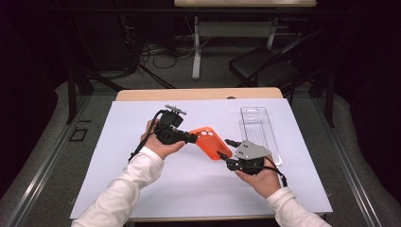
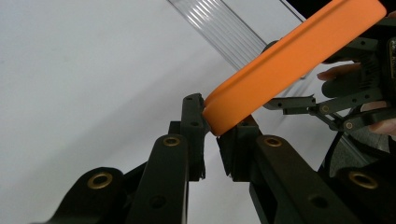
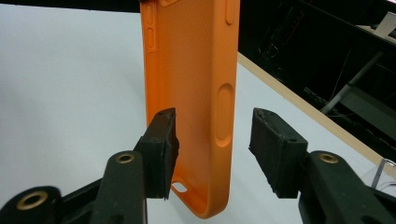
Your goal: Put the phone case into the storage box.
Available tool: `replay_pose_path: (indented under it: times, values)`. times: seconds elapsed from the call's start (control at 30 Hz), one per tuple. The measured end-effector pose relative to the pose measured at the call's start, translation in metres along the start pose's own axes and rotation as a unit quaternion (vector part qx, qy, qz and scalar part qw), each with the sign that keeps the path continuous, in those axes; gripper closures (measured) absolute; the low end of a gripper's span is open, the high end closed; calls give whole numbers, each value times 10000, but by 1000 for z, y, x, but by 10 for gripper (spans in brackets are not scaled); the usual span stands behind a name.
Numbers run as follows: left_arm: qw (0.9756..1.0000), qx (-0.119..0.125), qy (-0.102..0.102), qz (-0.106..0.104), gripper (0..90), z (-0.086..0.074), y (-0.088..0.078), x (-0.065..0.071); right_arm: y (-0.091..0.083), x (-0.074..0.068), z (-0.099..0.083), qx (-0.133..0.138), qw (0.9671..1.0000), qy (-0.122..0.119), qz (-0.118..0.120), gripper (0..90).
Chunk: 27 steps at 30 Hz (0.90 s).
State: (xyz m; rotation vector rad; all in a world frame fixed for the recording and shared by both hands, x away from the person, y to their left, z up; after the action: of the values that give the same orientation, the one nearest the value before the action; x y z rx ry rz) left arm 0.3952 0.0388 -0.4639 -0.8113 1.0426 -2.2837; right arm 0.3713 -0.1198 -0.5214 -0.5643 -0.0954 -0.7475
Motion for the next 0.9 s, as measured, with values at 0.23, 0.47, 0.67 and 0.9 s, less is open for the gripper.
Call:
replay_pose_path:
  times: [0.23, 0.47, 0.67, 0.9]
  values:
    - [9998, -151, -35, 133, 805, 3, 0, -1, -1, 2, 3, -21, 10000, -38, -65, 481]
    - [9993, -278, 2, 242, 805, 5, -1, -1, -2, 4, 5, -60, 9999, -25, -87, 475]
    - [9989, -344, -18, 304, 806, 8, -2, 0, -3, 4, 9, -78, 9999, -34, -77, 466]
    - [9976, -475, 16, 512, 806, 10, -2, 1, -4, 4, 14, -91, 9999, -54, -65, 450]
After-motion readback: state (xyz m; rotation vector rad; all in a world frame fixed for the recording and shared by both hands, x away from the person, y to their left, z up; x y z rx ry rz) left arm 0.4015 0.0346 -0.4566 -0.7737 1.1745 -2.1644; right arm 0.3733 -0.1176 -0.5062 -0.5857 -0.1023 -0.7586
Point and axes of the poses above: each handheld gripper's, and its own axes: y roughly forward along the jaws, z roughly out of its top, x roughly to its right, the point moved 8 cm from there along y, roughly forward along the jaws, and after that the axes turned 6 degrees about -x, right-handed, at the moved point
